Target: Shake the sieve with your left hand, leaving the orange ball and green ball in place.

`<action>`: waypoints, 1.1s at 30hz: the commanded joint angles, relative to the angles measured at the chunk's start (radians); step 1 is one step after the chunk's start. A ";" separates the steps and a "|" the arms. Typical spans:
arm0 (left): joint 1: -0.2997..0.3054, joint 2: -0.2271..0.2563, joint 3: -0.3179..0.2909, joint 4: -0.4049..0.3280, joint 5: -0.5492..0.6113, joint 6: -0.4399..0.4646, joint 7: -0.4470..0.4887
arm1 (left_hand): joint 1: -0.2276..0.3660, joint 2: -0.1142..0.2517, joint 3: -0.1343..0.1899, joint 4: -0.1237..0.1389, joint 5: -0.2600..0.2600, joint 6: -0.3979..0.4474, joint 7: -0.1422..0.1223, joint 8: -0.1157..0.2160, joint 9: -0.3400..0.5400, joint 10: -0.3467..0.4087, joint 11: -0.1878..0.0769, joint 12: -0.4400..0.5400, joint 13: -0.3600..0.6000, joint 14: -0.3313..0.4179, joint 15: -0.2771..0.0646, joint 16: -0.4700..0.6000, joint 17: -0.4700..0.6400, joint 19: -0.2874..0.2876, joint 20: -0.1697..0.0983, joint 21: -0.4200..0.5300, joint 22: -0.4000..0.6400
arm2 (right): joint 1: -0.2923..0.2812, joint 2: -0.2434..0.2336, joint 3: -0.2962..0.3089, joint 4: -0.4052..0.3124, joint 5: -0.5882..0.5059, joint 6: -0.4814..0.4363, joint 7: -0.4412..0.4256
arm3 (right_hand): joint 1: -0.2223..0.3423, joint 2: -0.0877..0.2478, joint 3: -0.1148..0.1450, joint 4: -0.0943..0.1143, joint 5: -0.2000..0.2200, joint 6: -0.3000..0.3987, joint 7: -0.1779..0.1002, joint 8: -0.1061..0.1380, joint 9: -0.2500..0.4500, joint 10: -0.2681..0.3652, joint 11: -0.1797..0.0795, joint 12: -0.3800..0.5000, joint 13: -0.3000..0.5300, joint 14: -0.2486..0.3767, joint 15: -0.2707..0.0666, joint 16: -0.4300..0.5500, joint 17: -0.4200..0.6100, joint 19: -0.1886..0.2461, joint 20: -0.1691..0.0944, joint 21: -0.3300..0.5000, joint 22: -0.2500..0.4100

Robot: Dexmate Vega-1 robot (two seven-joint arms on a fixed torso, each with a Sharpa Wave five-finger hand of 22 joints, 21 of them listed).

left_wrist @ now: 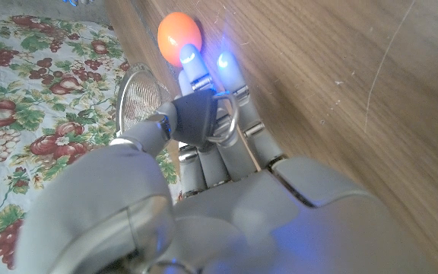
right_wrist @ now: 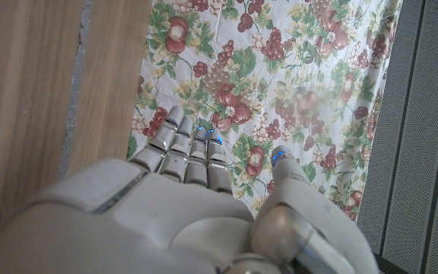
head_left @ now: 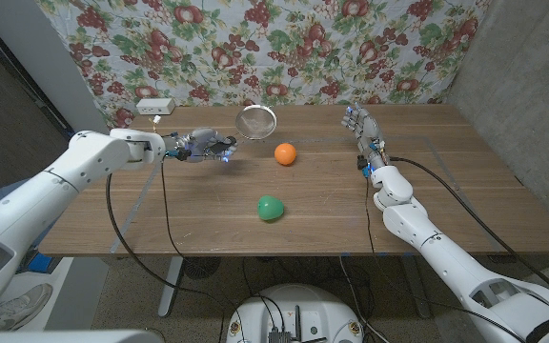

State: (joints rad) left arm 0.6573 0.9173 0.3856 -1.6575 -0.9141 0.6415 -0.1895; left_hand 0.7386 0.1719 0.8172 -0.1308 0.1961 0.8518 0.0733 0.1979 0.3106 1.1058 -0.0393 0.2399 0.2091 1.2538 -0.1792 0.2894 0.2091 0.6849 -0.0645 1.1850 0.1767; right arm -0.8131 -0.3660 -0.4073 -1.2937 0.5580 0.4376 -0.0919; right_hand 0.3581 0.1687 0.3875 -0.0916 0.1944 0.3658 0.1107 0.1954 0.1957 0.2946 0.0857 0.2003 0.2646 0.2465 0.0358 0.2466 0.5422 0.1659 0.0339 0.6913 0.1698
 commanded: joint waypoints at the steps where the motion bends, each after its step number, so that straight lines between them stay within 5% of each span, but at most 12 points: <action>1: 0.021 0.013 -0.001 -0.014 0.013 -0.052 -0.024 | 0.038 0.024 0.017 0.005 -0.004 0.067 0.069 -0.004 0.001 0.063 -0.055 0.005 0.001 0.030 -0.049 0.008 0.002 0.003 -0.096 0.002 0.001 | -0.014 -0.007 0.003 -0.018 0.002 -0.001 -0.002 | 0.004 0.000 0.007 -0.003 0.002 0.000 0.005 0.006 0.001 -0.003 0.001 0.008 0.003 -0.002 -0.002 0.002 -0.001 0.009 0.002 -0.003 0.006; 10: 0.083 0.007 -0.027 -0.018 0.053 -0.221 -0.046 | 0.007 0.009 0.006 0.039 0.000 0.068 -0.011 0.010 0.024 0.048 -0.087 0.004 0.013 0.010 -0.048 -0.008 -0.004 -0.051 -0.105 -0.024 -0.001 | -0.030 -0.013 0.006 -0.038 0.001 -0.001 -0.010 | 0.003 0.000 0.008 -0.003 0.001 0.000 0.005 0.006 0.001 -0.002 0.001 0.008 0.002 -0.002 -0.002 0.002 -0.003 0.010 0.002 -0.005 0.006; 13: 0.094 0.005 -0.023 -0.007 0.089 -0.303 -0.078 | -0.007 0.000 -0.004 0.051 0.011 0.064 -0.059 0.015 0.036 0.036 -0.112 0.008 0.028 -0.016 -0.050 -0.022 -0.007 -0.071 -0.106 -0.037 -0.002 | -0.034 -0.015 0.007 -0.043 0.001 -0.001 -0.010 | 0.003 0.000 0.009 -0.003 0.001 0.000 0.005 0.006 0.001 -0.003 0.000 0.008 0.001 -0.002 0.000 0.002 -0.003 0.010 0.002 -0.006 0.006; 22: 0.106 -0.005 -0.010 0.029 0.188 -0.498 -0.146 | -0.021 -0.017 -0.013 0.060 0.029 0.064 -0.092 0.019 0.049 0.020 -0.131 0.009 0.040 -0.038 -0.052 -0.030 0.001 -0.086 -0.107 -0.054 -0.004 | -0.045 -0.020 0.008 -0.059 -0.001 -0.005 -0.015 | 0.002 0.000 0.010 -0.003 0.001 0.000 0.005 0.006 0.001 -0.003 0.000 0.008 0.000 -0.002 -0.001 0.003 -0.005 0.012 0.001 -0.008 0.006; 33: 0.078 -0.028 0.010 0.092 0.230 -0.603 -0.236 | -0.026 -0.035 -0.018 0.059 0.048 0.072 -0.110 0.024 0.058 0.004 -0.130 0.009 0.049 -0.060 -0.054 -0.037 0.006 -0.098 -0.107 -0.070 -0.005 | -0.044 -0.019 0.008 -0.056 -0.001 -0.006 -0.016 | 0.000 0.000 0.011 -0.003 0.001 0.000 0.005 0.006 0.001 -0.003 0.002 0.008 -0.001 -0.004 -0.001 0.003 -0.007 0.013 0.002 -0.012 0.006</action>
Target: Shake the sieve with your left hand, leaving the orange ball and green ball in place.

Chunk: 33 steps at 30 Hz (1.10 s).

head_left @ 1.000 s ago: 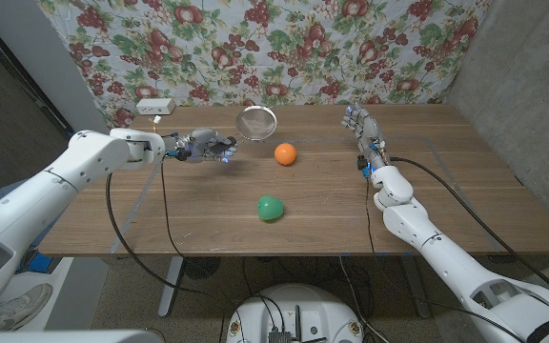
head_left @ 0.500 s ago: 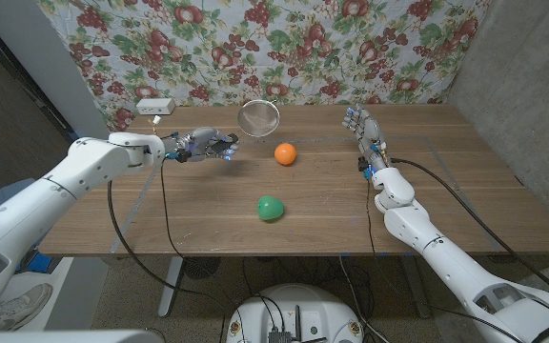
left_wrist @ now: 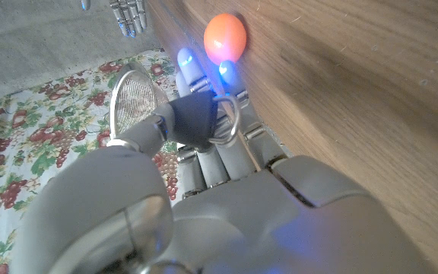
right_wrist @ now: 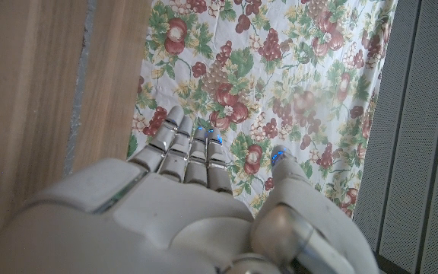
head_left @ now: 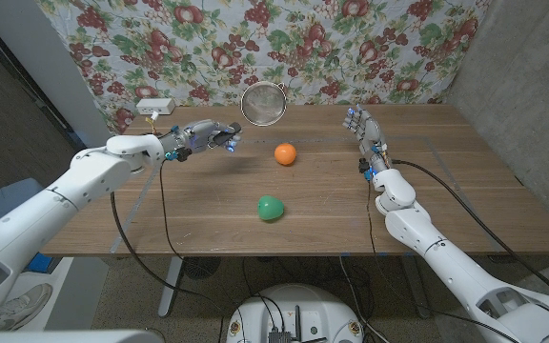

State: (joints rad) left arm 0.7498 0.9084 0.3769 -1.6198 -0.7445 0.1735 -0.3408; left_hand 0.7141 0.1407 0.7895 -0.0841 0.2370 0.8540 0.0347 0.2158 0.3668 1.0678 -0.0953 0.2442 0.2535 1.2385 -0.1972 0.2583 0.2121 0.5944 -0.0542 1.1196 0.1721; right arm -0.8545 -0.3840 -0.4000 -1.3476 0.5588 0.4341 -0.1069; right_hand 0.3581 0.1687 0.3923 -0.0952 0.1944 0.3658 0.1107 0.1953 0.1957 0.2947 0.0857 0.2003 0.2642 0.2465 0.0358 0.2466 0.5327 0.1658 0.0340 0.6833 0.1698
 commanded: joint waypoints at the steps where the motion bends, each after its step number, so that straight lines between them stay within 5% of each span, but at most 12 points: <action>1: -0.015 -0.020 0.019 0.055 0.060 -0.135 -0.086 | -0.002 -0.005 0.010 0.012 0.008 0.070 -0.072 0.007 0.002 0.042 -0.074 0.005 0.005 -0.045 -0.036 -0.006 0.003 -0.009 -0.117 -0.006 0.000 | -0.002 0.000 0.000 -0.001 -0.003 -0.002 -0.003 | 0.000 0.000 0.006 0.000 0.001 -0.001 0.005 0.006 0.001 -0.004 -0.001 0.008 -0.001 -0.004 0.001 0.003 0.003 0.013 0.001 -0.004 0.006; 18: -0.006 -0.021 0.006 0.034 0.041 -0.071 -0.031 | 0.000 -0.007 0.006 0.010 0.028 0.073 -0.066 0.009 0.012 0.044 -0.077 0.011 0.014 -0.045 -0.036 -0.002 0.011 -0.009 -0.111 -0.016 0.001 | 0.001 0.003 0.000 0.001 -0.005 -0.003 -0.006 | -0.002 0.000 0.008 0.000 0.001 0.000 0.005 0.006 0.001 -0.004 0.001 0.009 -0.003 -0.004 0.001 0.005 0.001 0.014 0.002 -0.010 0.006; 24: 0.007 -0.004 -0.006 -0.010 0.019 0.015 0.034 | 0.016 0.023 -0.020 0.004 0.041 0.084 -0.026 0.018 0.040 0.119 -0.055 0.056 0.039 0.038 -0.036 0.048 0.033 0.045 -0.107 0.005 0.009 | 0.000 0.002 0.000 0.001 -0.002 -0.005 -0.005 | -0.003 0.000 0.008 0.000 0.001 0.000 0.006 0.006 0.001 -0.004 0.003 0.009 -0.004 -0.004 0.001 0.006 0.000 0.015 0.002 -0.011 0.006; 33: 0.007 0.013 -0.012 -0.049 -0.016 0.127 0.088 | 0.050 0.049 -0.020 -0.032 0.009 0.105 0.072 0.015 0.046 0.209 -0.032 0.113 0.079 0.130 -0.032 0.097 0.036 0.120 -0.119 0.044 0.011 | 0.002 0.004 -0.002 0.004 -0.003 -0.002 -0.002 | -0.004 0.000 0.009 0.000 0.001 -0.001 0.006 0.006 0.001 -0.004 0.001 0.009 -0.005 -0.004 0.001 0.006 -0.001 0.016 0.001 -0.013 0.006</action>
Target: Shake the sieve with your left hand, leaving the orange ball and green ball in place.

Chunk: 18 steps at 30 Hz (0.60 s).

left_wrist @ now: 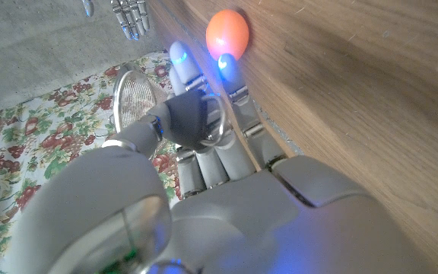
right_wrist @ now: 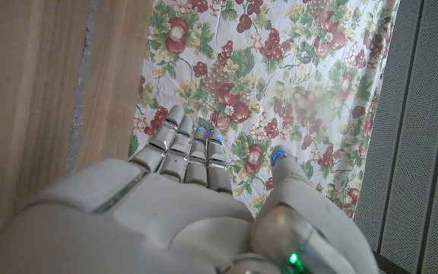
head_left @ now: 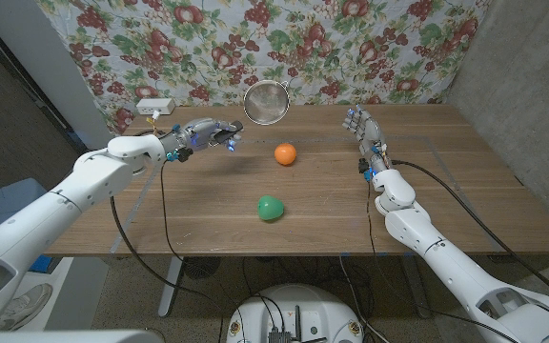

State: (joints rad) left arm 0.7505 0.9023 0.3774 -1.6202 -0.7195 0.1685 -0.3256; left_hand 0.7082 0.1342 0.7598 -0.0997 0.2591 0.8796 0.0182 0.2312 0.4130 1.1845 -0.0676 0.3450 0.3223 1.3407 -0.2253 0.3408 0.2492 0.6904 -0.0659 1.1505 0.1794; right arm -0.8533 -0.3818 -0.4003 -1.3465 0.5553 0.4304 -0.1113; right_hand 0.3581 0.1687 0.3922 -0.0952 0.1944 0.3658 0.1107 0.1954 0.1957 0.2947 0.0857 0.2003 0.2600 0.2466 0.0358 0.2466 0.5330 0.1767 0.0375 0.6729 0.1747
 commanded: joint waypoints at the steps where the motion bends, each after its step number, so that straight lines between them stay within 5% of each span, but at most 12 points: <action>1: 0.007 0.020 -0.014 -0.053 -0.047 0.147 0.083 | 0.060 0.057 0.013 -0.020 -0.018 0.085 0.099 -0.001 -0.001 0.096 -0.057 0.013 0.008 0.033 -0.004 0.018 -0.003 0.029 -0.107 0.017 0.003 | 0.000 0.002 -0.001 0.003 0.001 0.001 0.002 | -0.004 0.000 0.009 0.000 0.001 -0.001 0.006 0.006 0.001 -0.004 0.001 0.009 0.000 -0.004 0.000 0.006 -0.001 0.006 -0.002 -0.003 0.001; 4: 0.002 0.028 -0.017 -0.069 -0.070 0.213 0.113 | 0.072 0.060 0.022 -0.033 -0.033 0.096 0.126 -0.005 -0.004 0.116 -0.048 0.014 -0.004 0.041 -0.004 0.024 -0.007 0.040 -0.107 0.025 0.004 | 0.000 0.001 -0.002 0.002 0.001 0.001 0.002 | -0.004 0.000 0.009 0.000 0.001 -0.001 0.006 0.006 0.001 -0.004 0.001 0.009 -0.001 -0.004 0.001 0.007 -0.001 0.006 -0.002 -0.004 0.001; 18: -0.051 0.045 0.004 -0.085 -0.139 0.422 0.143 | 0.091 0.063 0.038 -0.046 -0.059 0.101 0.162 -0.019 -0.013 0.113 -0.024 0.004 -0.020 0.046 -0.002 0.037 -0.017 0.046 -0.099 0.037 0.003 | -0.012 -0.004 0.002 -0.013 0.000 0.001 -0.004 | -0.005 0.000 0.011 -0.001 0.001 -0.001 0.006 0.006 0.001 -0.005 0.001 0.009 -0.002 -0.005 0.000 0.008 -0.003 0.008 -0.002 -0.008 0.002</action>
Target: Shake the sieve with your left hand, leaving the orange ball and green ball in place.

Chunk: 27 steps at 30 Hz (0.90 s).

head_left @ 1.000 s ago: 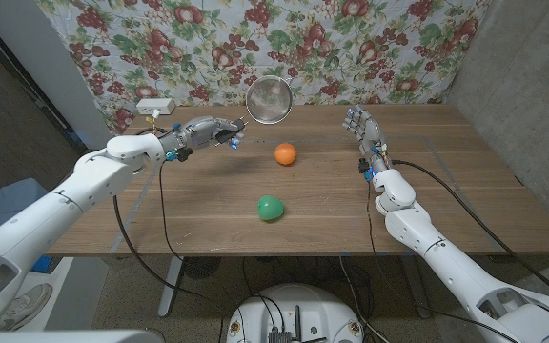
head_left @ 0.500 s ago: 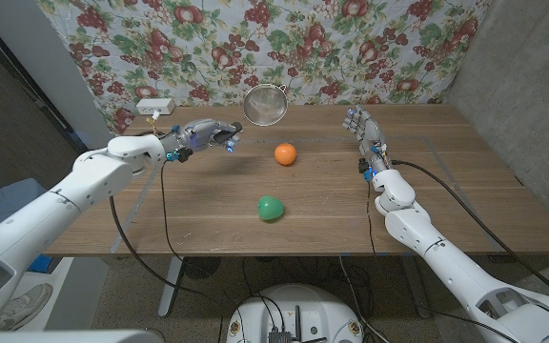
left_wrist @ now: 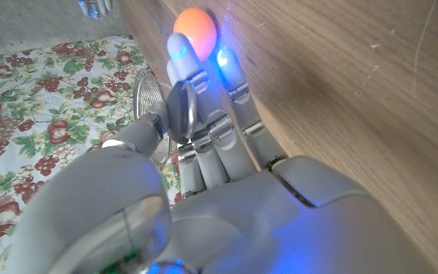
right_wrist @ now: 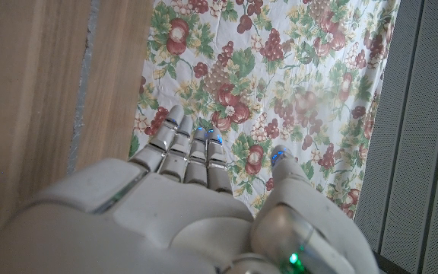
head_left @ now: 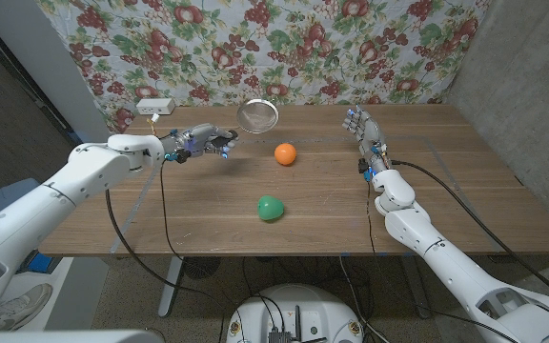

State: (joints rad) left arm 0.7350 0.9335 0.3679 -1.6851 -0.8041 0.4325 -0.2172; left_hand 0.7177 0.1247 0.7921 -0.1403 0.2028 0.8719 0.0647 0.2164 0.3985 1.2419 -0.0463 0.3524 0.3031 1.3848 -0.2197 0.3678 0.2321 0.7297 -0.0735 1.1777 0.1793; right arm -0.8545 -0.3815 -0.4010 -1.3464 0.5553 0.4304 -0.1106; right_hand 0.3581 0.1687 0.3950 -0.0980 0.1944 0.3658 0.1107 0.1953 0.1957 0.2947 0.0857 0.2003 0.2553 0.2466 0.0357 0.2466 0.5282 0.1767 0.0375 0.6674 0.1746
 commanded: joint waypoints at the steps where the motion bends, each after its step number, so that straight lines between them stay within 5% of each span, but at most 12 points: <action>1: -0.036 0.015 0.014 -0.021 -0.057 0.161 0.033 | 0.082 0.073 0.006 -0.006 -0.003 0.108 0.116 -0.005 0.002 0.055 -0.046 -0.003 -0.002 0.002 -0.007 0.010 0.000 0.007 -0.091 0.010 0.003 | -0.012 -0.004 0.003 -0.014 0.001 0.002 -0.004 | -0.005 0.000 0.008 0.002 0.001 -0.001 0.006 0.006 0.001 -0.005 0.003 0.009 0.002 -0.005 -0.001 0.008 0.002 0.008 -0.002 -0.003 0.002; 13: -0.010 0.031 0.002 -0.047 -0.063 0.135 0.038 | 0.086 0.073 0.015 -0.005 -0.015 0.097 0.123 -0.017 -0.004 0.054 -0.048 -0.011 -0.015 -0.003 -0.005 0.011 -0.007 0.005 -0.089 0.015 0.003 | -0.028 -0.011 0.006 -0.034 -0.002 0.001 -0.011 | -0.006 0.000 0.010 0.002 0.001 0.000 0.006 0.006 0.001 -0.005 0.001 0.010 0.001 -0.006 0.001 0.009 0.001 0.008 -0.002 -0.007 0.002; 27: 0.033 0.045 -0.012 -0.068 -0.027 0.022 0.023 | 0.072 0.064 0.019 0.016 -0.015 0.088 0.054 -0.021 -0.009 -0.010 -0.073 -0.040 -0.021 -0.047 -0.009 -0.012 -0.023 -0.039 -0.098 0.008 0.001 | -0.044 -0.019 0.008 -0.058 -0.006 0.003 -0.019 | -0.007 0.000 0.011 0.001 0.001 0.000 0.006 0.006 0.001 -0.005 0.001 0.010 0.000 -0.006 0.000 0.010 0.000 0.010 -0.002 -0.011 0.002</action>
State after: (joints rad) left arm 0.7375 0.9680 0.3669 -1.7370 -0.8556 0.5321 -0.1828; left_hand 0.7178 0.1248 0.8006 -0.1447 0.1845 0.8799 0.0642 0.1962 0.3888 1.2174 -0.0811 0.3204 0.2783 1.3717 -0.2039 0.3616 0.2094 0.6995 -0.0670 1.1851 0.1791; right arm -0.8866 -0.3946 -0.3946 -1.3871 0.5536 0.4318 -0.1231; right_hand 0.3581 0.1687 0.4020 -0.0964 0.1944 0.3658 0.1107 0.1954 0.1957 0.2947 0.0857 0.2003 0.2555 0.2393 0.0359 0.2516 0.5284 0.1766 0.0375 0.6614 0.1744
